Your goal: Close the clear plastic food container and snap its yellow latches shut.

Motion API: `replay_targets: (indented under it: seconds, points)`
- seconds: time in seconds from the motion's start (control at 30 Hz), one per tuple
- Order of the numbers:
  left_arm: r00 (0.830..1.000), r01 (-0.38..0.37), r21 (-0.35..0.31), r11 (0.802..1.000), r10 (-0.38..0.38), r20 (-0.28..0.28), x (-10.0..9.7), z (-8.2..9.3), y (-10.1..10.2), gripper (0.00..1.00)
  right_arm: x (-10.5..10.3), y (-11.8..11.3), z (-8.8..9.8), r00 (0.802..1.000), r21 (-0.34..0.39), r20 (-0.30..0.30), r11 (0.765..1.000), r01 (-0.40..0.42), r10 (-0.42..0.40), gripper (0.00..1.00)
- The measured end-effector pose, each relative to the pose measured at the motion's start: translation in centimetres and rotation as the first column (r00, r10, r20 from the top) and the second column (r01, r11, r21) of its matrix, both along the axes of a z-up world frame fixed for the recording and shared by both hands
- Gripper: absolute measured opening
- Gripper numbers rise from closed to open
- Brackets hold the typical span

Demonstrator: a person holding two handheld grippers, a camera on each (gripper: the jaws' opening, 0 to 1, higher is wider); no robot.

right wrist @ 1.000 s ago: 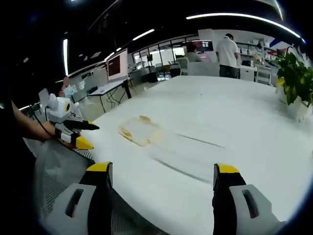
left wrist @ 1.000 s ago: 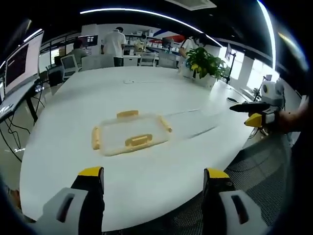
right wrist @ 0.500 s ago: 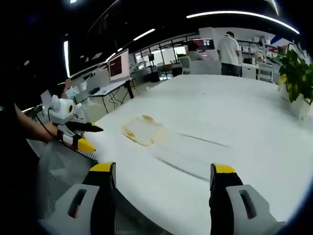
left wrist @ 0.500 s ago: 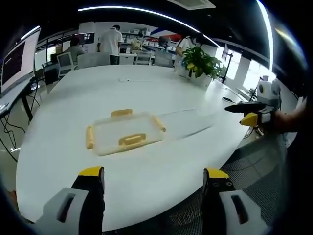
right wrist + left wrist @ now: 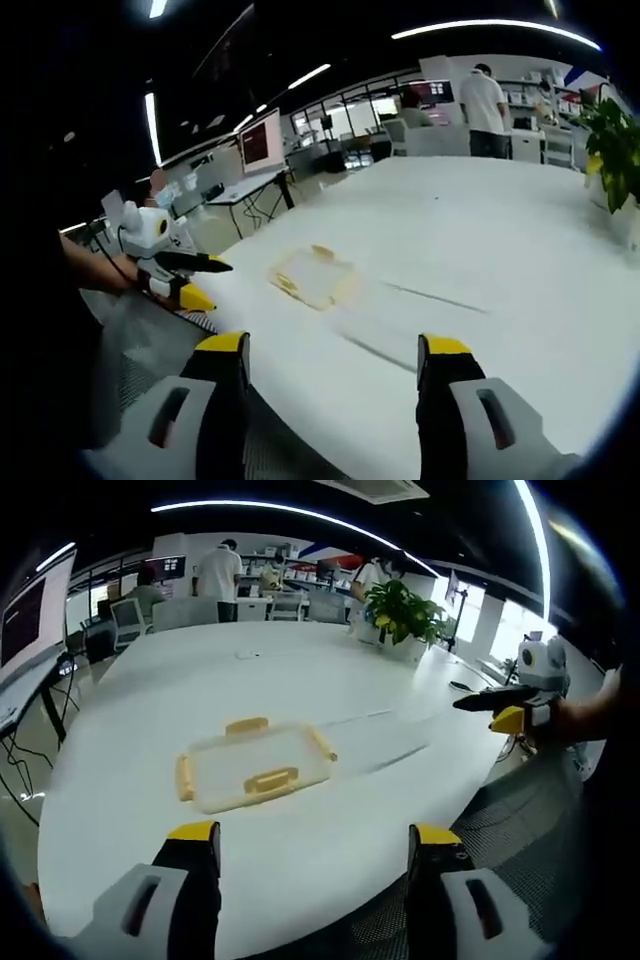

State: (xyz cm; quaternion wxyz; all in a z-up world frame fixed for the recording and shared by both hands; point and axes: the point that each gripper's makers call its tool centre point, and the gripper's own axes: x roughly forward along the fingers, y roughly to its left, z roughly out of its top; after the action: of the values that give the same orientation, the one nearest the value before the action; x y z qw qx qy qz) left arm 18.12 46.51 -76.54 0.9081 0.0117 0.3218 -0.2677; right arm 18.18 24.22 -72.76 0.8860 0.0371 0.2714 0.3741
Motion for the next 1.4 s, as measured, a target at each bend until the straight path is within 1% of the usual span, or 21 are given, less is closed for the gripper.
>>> replay_targets:
  seconds: [0.03, 0.13, 0.3, 0.43, 0.5, 0.63, 0.7, 0.73, 0.8, 0.87, 0.97, 1.0, 1.03, 1.07, 1.17, 1.2, 1.23, 1.27, 1.3, 1.37, 1.4]
  points:
    - [1.0, 0.003, -0.001, 1.0, -0.003, -0.002, 0.0, 0.0, 0.0, 0.73, 0.0, 0.1, 0.0, 1.0, -0.005, 0.004, 1.0, -0.005, 0.005, 0.64]
    - [1.0, 0.015, 0.009, 1.0, -0.015, -0.003, 0.1, 0.0, 0.1, 0.71, 0.4, 0.3, 0.5, 1.0, 0.016, -0.009, 1.0, 0.008, -0.008, 0.62]
    - [1.0, 0.007, -0.001, 1.0, -0.007, 0.006, 0.3, 0.6, 0.1, 0.69, 1.0, 0.5, 0.8, 1.0, 0.031, 0.0, 0.999, 0.014, -0.014, 0.6]
    - [1.0, 0.008, 0.001, 1.0, -0.008, 0.001, 0.1, 0.3, -0.2, 0.69, 0.7, 0.5, 0.5, 1.0, 0.045, -0.006, 0.999, 0.014, -0.014, 0.62]
    - [1.0, 0.013, 0.009, 1.0, -0.013, -0.002, 0.0, 0.2, -0.3, 0.68, 0.7, 0.4, 0.2, 1.0, 0.035, -0.014, 0.999, 0.021, -0.021, 0.62]
    - [1.0, 0.02, 0.009, 1.0, -0.02, -0.007, 0.1, 0.1, -0.3, 0.69, 0.9, 0.4, 0.6, 1.0, 0.038, -0.003, 0.999, 0.024, -0.024, 0.63]
    - [1.0, 0.021, -0.01, 1.0, -0.021, -0.013, 0.0, 0.1, -0.4, 0.71, 0.9, 0.6, 0.8, 1.0, 0.032, 0.005, 0.999, 0.009, -0.009, 0.63]
    - [0.999, 0.031, -0.026, 0.999, -0.032, -0.021, -0.1, 0.2, -0.6, 0.72, 0.8, 0.7, 0.8, 1.0, 0.013, 0.009, 1.0, -0.006, 0.006, 0.63]
    - [0.999, 0.033, -0.021, 0.999, -0.033, -0.02, -0.1, 0.2, -0.5, 0.74, 0.8, 1.0, 0.8, 1.0, 0.005, 0.014, 1.0, -0.015, 0.015, 0.63]
    - [0.999, 0.044, -0.021, 0.999, -0.045, -0.024, -0.1, 0.2, -0.6, 0.74, 0.6, 1.4, 0.7, 0.999, -0.024, 0.02, 0.999, -0.046, 0.046, 0.63]
    - [0.998, 0.061, -0.008, 0.998, -0.061, -0.019, 0.0, 0.3, -0.6, 0.74, 0.6, 2.2, 1.0, 0.998, -0.02, 0.03, 0.998, -0.062, 0.063, 0.63]
    - [0.997, 0.079, -0.012, 0.997, -0.08, -0.016, 0.0, 0.4, -0.7, 0.74, 0.6, 2.4, 1.0, 0.997, -0.024, 0.038, 0.997, -0.07, 0.071, 0.63]
    - [0.995, 0.097, -0.02, 0.995, -0.097, -0.019, 0.0, 0.3, -1.0, 0.75, 0.6, 2.7, 1.0, 0.996, -0.032, 0.043, 0.996, -0.081, 0.083, 0.63]
    - [0.994, 0.108, -0.008, 0.994, -0.109, -0.016, 0.1, 0.2, -0.9, 0.75, 0.6, 3.1, 0.9, 0.994, -0.046, 0.047, 0.994, -0.095, 0.097, 0.63]
    - [0.992, 0.123, -0.006, 0.992, -0.123, -0.04, 0.3, -0.2, -0.5, 0.75, 0.5, 4.0, 0.9, 0.992, -0.049, 0.047, 0.992, -0.114, 0.116, 0.64]
    - [0.991, 0.126, -0.006, 0.992, -0.127, -0.038, 0.4, -0.2, -0.4, 0.74, 0.5, 4.3, 0.9, 0.991, -0.048, 0.05, 0.991, -0.122, 0.125, 0.64]
    - [0.99, 0.131, -0.003, 0.991, -0.131, -0.044, 0.6, -0.3, -0.2, 0.73, 0.7, 4.7, 1.1, 0.99, -0.032, 0.047, 0.991, -0.129, 0.131, 0.64]
    - [0.99, 0.134, -0.003, 0.991, -0.134, -0.051, 0.6, -0.4, -0.1, 0.72, 0.8, 5.0, 1.2, 0.996, 0.032, -0.015, 0.995, -0.093, 0.093, 0.64]
    - [0.988, 0.14, -0.007, 0.99, -0.14, -0.066, 0.7, -0.5, 0.0, 0.72, 1.4, 5.1, 1.5, 0.997, 0.065, -0.032, 0.995, -0.07, 0.072, 0.64]
    - [0.987, 0.148, -0.007, 0.989, -0.148, -0.058, 1.1, -0.3, 0.1, 0.72, 2.0, 5.4, 1.8, 0.995, 0.012, 0.022, 0.995, -0.099, 0.099, 0.65]
    - [0.987, 0.153, -0.007, 0.988, -0.154, -0.056, 1.2, -0.2, 0.2, 0.72, 2.1, 5.7, 1.8, 0.993, 0.006, 0.027, 0.994, -0.111, 0.111, 0.65]
